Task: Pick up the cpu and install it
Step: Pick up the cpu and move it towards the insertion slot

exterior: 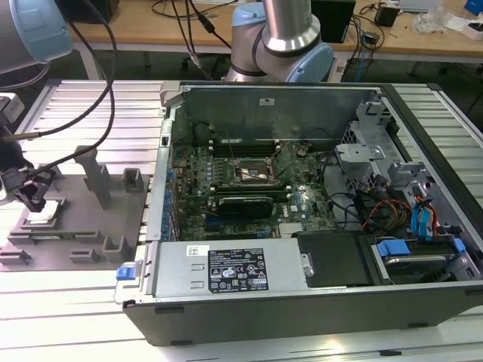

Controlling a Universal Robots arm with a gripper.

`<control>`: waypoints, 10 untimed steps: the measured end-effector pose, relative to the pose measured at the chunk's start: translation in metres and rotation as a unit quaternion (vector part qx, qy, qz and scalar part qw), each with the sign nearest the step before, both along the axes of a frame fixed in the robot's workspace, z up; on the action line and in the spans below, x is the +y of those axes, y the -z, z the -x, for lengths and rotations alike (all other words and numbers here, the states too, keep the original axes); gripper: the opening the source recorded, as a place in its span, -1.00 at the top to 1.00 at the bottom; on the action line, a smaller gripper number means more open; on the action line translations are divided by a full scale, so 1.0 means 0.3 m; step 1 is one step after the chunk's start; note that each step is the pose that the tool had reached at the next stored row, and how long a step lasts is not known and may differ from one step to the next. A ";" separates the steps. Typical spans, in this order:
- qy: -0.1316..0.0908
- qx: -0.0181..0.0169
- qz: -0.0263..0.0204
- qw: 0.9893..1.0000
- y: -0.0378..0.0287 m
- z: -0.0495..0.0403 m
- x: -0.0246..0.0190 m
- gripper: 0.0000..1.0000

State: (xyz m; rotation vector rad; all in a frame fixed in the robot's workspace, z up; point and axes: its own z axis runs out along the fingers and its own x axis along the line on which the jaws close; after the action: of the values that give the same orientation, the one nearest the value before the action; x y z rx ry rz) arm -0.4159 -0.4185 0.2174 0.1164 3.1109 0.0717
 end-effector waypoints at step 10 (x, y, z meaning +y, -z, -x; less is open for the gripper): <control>0.000 0.000 0.000 1.000 0.002 0.000 0.000 -0.21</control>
State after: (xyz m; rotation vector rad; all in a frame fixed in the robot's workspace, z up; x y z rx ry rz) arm -0.4160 -0.4185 0.2169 0.1164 3.1109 0.0717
